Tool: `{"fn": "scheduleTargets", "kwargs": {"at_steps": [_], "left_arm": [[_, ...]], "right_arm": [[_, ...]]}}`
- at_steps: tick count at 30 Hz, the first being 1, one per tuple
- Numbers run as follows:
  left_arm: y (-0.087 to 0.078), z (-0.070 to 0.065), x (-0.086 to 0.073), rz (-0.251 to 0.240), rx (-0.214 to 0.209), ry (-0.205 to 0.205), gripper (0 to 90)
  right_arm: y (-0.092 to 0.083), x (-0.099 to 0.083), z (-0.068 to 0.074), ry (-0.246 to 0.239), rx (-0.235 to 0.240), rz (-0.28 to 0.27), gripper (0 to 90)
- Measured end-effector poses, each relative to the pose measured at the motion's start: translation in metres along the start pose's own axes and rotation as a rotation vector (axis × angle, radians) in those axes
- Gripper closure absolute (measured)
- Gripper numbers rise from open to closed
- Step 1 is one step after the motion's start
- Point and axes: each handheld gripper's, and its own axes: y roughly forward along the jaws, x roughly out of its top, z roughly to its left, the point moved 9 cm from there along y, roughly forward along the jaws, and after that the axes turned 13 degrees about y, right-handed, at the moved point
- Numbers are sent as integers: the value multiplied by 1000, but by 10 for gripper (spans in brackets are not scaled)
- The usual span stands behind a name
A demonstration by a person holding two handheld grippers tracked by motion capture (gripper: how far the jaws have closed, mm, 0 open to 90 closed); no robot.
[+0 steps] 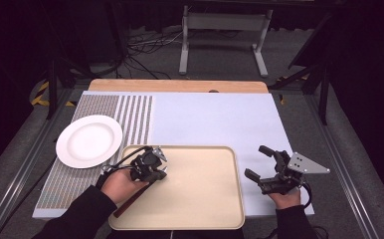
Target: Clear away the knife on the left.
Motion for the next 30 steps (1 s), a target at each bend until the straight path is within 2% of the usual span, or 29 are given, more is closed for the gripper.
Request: {"fn": "scheduleTargets", "kwargs": {"at_steps": [6,20,30], "left_arm": [[-3,7,-6,4,15,-9,900],[-10,14,-20,18,32,-29,900],[-15,19,-30,4,38,-46,900]], "right_arm": [[0,-1,0,2,-2,4,12],[1,-1,0,3,1,4,12],[1,-1,0,7,3,6,12]]}}
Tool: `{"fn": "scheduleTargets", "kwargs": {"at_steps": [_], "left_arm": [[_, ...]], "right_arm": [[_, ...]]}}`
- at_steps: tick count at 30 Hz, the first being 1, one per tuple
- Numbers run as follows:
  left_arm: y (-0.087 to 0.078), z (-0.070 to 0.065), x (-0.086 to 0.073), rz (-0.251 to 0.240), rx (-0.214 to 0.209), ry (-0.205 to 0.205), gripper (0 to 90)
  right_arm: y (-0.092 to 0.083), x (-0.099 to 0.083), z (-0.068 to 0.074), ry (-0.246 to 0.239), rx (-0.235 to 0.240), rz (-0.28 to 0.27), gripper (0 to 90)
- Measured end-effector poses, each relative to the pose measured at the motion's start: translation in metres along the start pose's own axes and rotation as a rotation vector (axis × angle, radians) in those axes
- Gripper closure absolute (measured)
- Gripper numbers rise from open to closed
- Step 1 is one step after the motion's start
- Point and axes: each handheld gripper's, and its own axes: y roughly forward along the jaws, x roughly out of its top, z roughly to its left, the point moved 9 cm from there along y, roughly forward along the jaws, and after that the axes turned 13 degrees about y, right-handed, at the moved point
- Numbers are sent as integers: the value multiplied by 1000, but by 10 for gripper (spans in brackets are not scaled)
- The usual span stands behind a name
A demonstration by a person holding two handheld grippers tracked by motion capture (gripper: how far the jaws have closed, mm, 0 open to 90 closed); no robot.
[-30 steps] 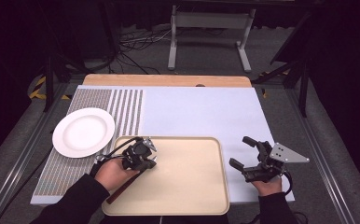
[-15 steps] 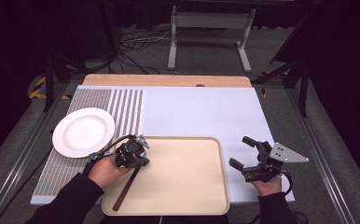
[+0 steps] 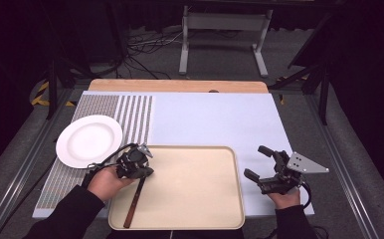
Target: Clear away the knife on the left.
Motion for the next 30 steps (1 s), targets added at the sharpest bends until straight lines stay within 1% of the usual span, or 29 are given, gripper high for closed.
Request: {"fn": "scheduleTargets", "kwargs": {"at_steps": [1,2,3,5,6,9,10,19,20,22,23,24,27,30], "left_arm": [[0,0,-1,3,0,-5,900],[-1,1,-1,1,0,0,900],[-1,0,-2,0,-3,-6,900],[-1,1,-3,1,1,-3,900],[-2,1,-4,3,0,-9,900],[-3,3,-5,4,5,-3,900],[-3,3,-6,4,6,-11,900],[-5,6,-10,4,6,-21,900],[-6,6,-11,8,6,-29,900],[-6,7,-13,8,6,-25,900],[-7,8,-14,11,14,-25,900],[-8,8,-15,14,10,-35,900],[-8,8,-16,14,9,-37,900],[-9,9,-18,18,17,-36,900]], "right_arm": [[0,0,0,0,0,0,11],[0,0,0,1,0,0,12],[0,0,0,1,-2,1,12],[0,0,0,1,-1,0,12],[0,0,0,1,0,0,12],[0,0,0,2,0,1,12],[0,0,0,1,-1,1,12],[1,0,0,2,1,3,12],[1,0,0,1,1,3,12],[1,0,0,1,2,5,12],[1,-1,0,2,1,5,13],[1,-1,0,1,2,6,12],[1,-1,0,1,2,7,12],[1,-1,0,4,1,9,12]]}}
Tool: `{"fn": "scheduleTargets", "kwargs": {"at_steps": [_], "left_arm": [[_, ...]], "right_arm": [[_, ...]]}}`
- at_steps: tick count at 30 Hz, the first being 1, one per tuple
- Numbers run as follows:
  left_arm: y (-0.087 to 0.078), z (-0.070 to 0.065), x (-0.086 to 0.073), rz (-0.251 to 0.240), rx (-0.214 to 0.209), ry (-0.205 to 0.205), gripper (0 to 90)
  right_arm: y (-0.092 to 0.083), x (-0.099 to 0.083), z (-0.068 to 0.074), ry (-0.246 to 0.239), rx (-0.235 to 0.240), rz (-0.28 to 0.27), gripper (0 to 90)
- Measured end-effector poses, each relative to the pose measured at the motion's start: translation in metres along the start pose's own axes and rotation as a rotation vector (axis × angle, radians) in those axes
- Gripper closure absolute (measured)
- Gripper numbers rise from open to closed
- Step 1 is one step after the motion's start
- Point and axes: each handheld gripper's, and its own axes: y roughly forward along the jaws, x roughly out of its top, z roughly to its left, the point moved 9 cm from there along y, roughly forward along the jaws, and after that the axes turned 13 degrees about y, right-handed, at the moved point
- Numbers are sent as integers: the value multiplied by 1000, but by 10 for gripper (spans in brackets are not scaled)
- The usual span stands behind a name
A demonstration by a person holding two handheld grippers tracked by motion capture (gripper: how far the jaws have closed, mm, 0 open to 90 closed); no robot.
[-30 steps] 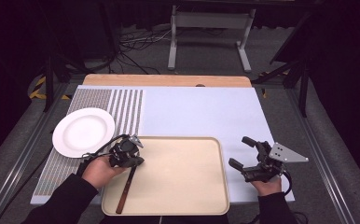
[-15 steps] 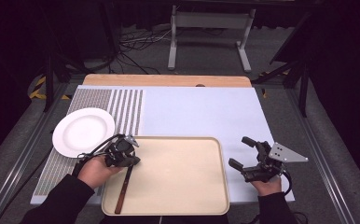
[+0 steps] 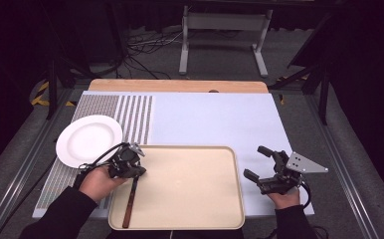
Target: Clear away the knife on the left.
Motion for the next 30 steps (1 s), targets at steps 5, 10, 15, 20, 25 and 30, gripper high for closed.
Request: {"fn": "scheduleTargets", "kwargs": {"at_steps": [5,10,15,20,25,30], "left_arm": [[-1,0,-2,8,-1,-13,900],[-2,1,-3,16,9,-1,900],[-3,3,-6,22,15,-15,900],[-11,5,-1,-18,34,-12,898],[-22,6,9,-107,35,-2,555],[-41,7,21,-262,29,4,270]], "right_arm": [[0,0,-1,-5,-1,2,13],[1,0,-1,-5,0,3,13],[1,-1,-2,-2,1,9,12],[1,-1,-2,0,0,7,12],[2,-1,-2,-5,2,10,13],[3,0,-2,-8,4,4,14]]}}
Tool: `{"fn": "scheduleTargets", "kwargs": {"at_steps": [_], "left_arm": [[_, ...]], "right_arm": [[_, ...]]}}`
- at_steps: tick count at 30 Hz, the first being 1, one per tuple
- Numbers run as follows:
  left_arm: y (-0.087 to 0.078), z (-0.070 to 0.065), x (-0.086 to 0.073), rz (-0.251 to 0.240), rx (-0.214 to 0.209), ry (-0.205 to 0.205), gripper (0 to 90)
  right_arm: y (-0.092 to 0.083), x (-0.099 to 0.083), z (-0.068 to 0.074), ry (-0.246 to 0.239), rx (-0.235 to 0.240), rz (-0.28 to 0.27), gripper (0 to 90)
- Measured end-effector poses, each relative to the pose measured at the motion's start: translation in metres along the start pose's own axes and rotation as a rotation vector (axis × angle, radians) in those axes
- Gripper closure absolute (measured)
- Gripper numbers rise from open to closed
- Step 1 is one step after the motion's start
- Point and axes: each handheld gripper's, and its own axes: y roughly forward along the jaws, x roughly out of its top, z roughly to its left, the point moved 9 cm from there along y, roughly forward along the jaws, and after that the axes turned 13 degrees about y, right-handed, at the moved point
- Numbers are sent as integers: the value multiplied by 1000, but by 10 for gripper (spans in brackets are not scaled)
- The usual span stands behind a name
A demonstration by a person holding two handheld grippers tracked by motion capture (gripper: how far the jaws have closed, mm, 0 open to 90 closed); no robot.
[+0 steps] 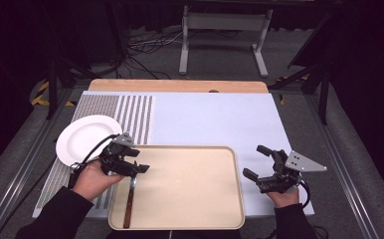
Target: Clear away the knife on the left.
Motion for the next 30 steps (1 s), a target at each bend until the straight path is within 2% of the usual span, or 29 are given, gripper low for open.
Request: {"fn": "scheduleTargets", "kwargs": {"at_steps": [3,7,9,11,12,19,26,30], "left_arm": [[-6,1,4,-44,3,5,187],[-14,0,8,-93,20,27,137],[-17,1,10,-108,42,45,110],[-19,-1,11,-114,35,67,85],[-20,0,12,-127,42,63,78],[-36,4,21,-264,61,47,44],[-48,9,24,-376,89,77,23],[-57,11,24,-457,107,86,19]], "right_arm": [[3,0,1,-3,3,8,14],[4,0,1,-2,5,7,14],[4,0,0,1,7,9,14],[5,0,0,-1,4,10,14],[5,0,1,-1,4,9,14],[3,-1,1,-3,3,10,14],[1,0,1,-4,0,2,14],[1,0,1,-7,-1,3,14]]}}
